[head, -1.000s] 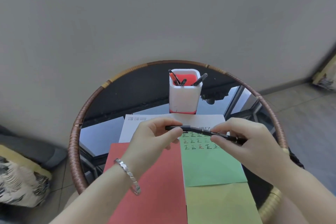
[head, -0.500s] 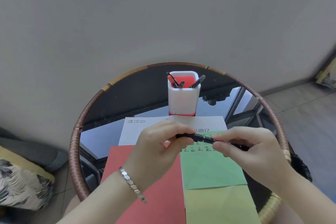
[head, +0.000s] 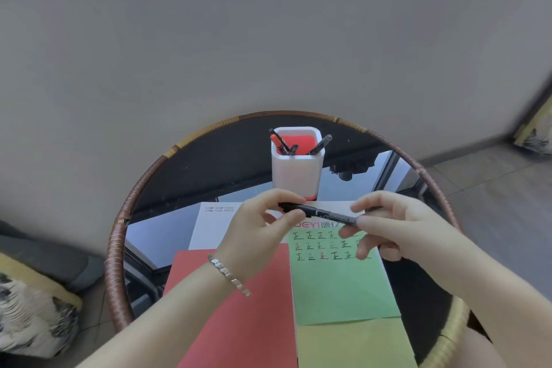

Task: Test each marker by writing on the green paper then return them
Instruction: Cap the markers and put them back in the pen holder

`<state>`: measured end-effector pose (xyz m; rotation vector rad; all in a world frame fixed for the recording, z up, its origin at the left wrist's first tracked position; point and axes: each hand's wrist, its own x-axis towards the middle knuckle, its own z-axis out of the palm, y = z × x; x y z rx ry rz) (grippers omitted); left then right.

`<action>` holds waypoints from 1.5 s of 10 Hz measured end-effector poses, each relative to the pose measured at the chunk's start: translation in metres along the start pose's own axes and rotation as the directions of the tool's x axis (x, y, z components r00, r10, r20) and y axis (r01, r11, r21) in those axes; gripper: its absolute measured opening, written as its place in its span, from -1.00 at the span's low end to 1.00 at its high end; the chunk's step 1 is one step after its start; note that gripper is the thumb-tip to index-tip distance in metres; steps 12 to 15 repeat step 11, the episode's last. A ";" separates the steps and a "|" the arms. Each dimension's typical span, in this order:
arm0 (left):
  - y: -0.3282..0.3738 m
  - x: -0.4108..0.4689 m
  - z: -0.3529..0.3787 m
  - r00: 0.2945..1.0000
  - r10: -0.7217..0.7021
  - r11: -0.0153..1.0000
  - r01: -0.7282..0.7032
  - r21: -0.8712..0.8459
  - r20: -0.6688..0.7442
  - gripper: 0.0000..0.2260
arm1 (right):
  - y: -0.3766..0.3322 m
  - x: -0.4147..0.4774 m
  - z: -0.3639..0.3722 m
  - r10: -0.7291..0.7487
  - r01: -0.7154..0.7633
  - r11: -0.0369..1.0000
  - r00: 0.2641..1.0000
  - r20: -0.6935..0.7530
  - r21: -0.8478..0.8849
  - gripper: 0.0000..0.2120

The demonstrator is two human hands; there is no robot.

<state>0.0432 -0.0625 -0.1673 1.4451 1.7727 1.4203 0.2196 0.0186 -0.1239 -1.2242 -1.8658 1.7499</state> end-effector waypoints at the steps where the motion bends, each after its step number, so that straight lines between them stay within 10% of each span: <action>1: -0.001 0.013 -0.007 0.986 0.070 0.991 -0.051 0.120 -0.151 -0.75 | 0.003 -0.003 -0.008 -0.121 0.147 0.981 0.972 -0.199 0.125 -0.94; 2: -0.003 0.040 -0.019 0.945 0.137 0.953 -0.043 0.301 -0.298 -0.78 | -0.012 -0.009 -0.009 -0.469 0.518 0.854 0.728 -0.500 -0.048 -0.91; 3: -0.005 0.059 -0.017 0.965 0.155 0.891 -0.045 0.451 -0.211 -0.81 | -0.041 0.000 -0.003 -0.698 0.658 0.693 0.511 -0.502 -0.295 -0.87; 4: -0.009 0.062 -0.010 0.984 0.090 0.881 -0.006 0.472 -0.154 -0.82 | -0.058 0.024 0.006 -0.769 0.543 0.634 0.517 -0.376 -0.550 -0.85; 5: -0.013 0.061 -0.007 0.972 0.104 0.902 -0.002 0.431 -0.213 -0.88 | -0.066 0.060 0.021 -0.643 0.349 0.629 0.736 -0.212 -0.694 -0.86; 6: -0.013 0.062 -0.005 0.961 0.112 0.920 -0.005 0.392 -0.251 -0.90 | -0.061 0.081 0.030 -0.627 0.356 0.637 0.755 -0.191 -0.684 -0.98; 8: -0.014 0.061 0.000 0.948 0.137 0.927 -0.021 0.374 -0.287 -0.88 | -0.028 0.101 0.041 -0.831 0.333 0.432 0.508 -0.226 -0.838 -0.85; 9: -0.012 0.061 0.000 0.950 0.118 0.924 0.002 0.381 -0.291 -0.88 | -0.023 0.097 0.044 -0.847 0.342 0.379 0.503 -0.173 -0.860 -0.77; 11: -0.005 0.058 0.000 0.976 0.008 0.905 0.085 0.417 -0.217 -0.84 | -0.025 0.073 0.032 -0.548 0.342 0.757 0.796 -0.256 -0.557 -0.80; 15: -0.005 0.058 0.000 0.976 0.008 0.905 0.085 0.417 -0.217 -0.84 | -0.025 0.073 0.032 -0.548 0.342 0.757 0.796 -0.256 -0.557 -0.80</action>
